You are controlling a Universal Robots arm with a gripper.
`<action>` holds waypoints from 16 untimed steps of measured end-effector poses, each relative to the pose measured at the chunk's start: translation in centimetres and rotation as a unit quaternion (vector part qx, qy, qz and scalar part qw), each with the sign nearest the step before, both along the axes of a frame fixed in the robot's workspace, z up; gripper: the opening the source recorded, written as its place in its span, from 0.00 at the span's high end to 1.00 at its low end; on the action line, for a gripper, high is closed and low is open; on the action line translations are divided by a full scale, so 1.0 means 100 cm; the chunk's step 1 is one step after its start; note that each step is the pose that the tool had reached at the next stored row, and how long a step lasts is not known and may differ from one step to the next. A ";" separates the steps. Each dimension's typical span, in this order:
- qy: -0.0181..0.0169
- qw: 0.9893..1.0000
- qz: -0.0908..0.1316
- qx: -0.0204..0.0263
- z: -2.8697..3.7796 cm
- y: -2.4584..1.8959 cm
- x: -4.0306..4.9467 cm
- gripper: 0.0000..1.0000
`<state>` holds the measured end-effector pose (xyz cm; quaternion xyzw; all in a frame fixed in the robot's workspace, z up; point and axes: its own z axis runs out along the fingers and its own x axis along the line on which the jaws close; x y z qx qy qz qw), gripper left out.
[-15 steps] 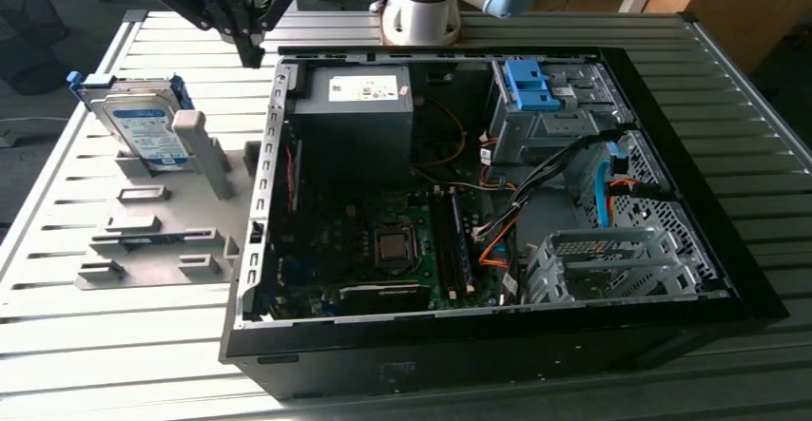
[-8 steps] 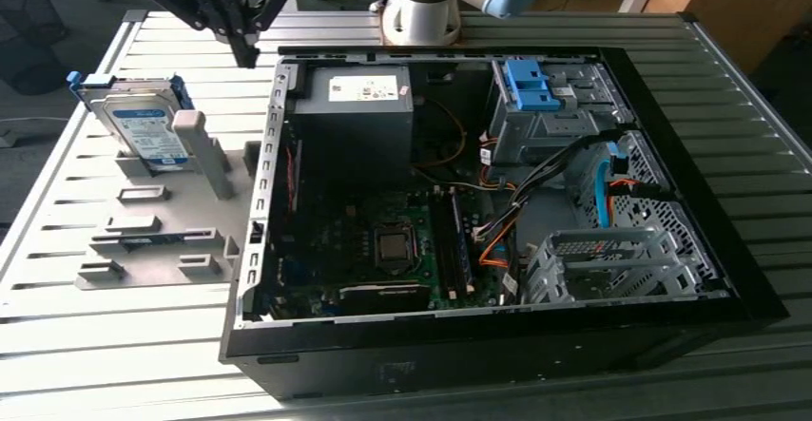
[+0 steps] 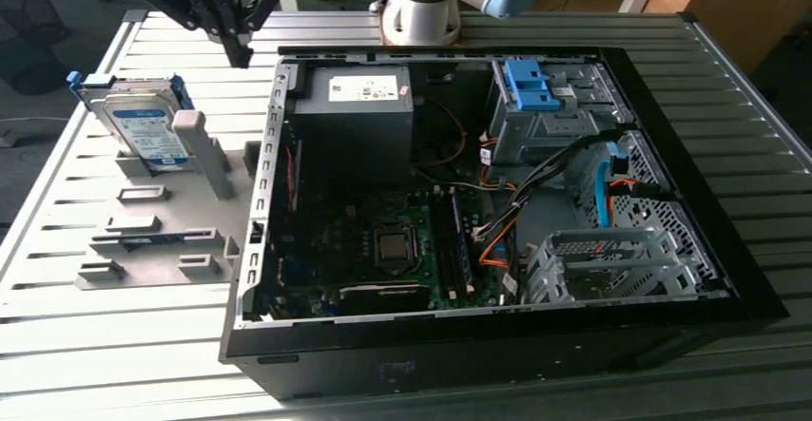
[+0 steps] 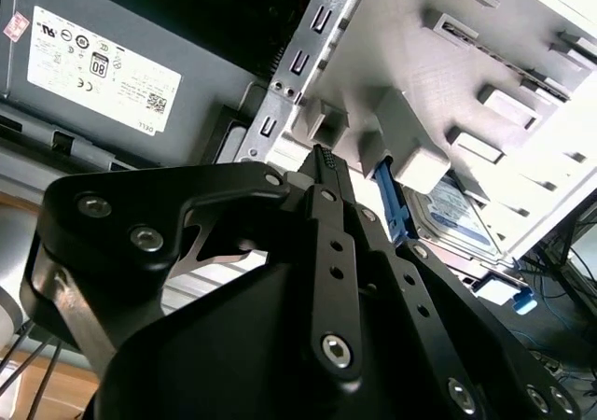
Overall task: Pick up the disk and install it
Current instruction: 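Reach for the disk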
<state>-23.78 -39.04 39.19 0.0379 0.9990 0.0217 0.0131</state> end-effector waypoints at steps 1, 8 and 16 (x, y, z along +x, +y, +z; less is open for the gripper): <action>0.000 1.000 0.000 0.000 0.0000 0.0000 -0.0008 0.89; 0.000 1.000 0.000 0.000 -0.0002 0.0002 -0.0066 0.89; 0.000 1.000 0.000 0.000 -0.0005 0.0004 -0.0124 0.89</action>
